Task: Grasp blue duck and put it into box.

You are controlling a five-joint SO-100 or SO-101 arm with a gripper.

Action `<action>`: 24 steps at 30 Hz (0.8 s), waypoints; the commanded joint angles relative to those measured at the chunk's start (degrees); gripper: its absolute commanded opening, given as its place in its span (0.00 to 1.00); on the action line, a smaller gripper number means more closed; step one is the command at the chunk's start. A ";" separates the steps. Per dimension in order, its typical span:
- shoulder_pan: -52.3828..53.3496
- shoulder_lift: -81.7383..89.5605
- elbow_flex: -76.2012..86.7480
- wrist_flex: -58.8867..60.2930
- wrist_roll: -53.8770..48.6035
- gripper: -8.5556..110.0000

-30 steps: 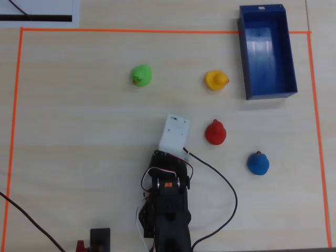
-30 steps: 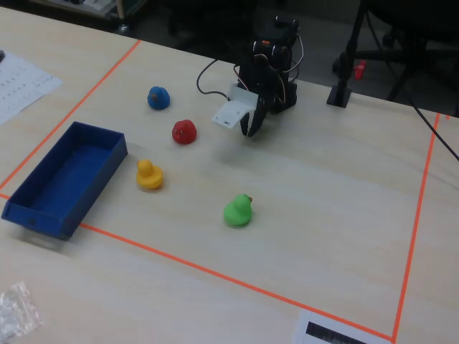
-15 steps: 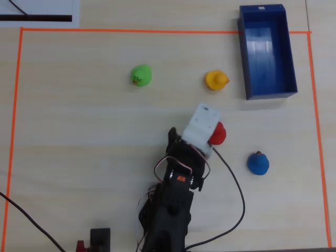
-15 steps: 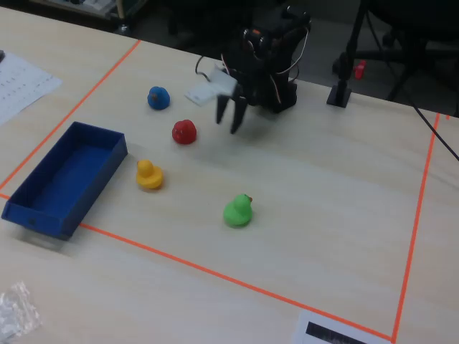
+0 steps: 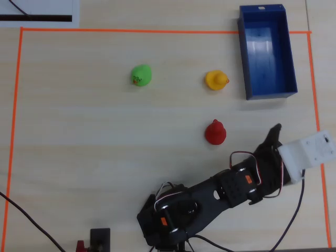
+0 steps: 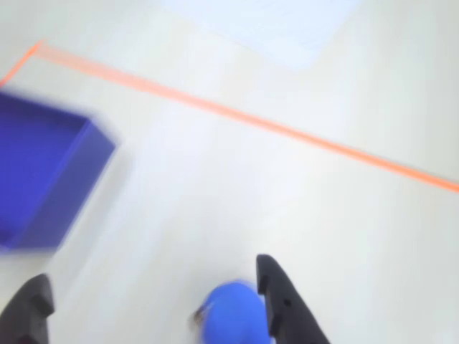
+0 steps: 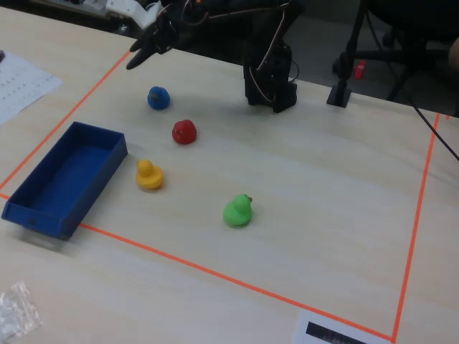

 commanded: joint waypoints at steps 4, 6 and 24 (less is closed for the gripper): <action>5.71 -3.43 6.94 -15.91 -5.27 0.41; 5.98 -4.31 9.76 -19.07 -6.68 0.41; 2.11 -6.15 30.59 -35.33 -12.66 0.43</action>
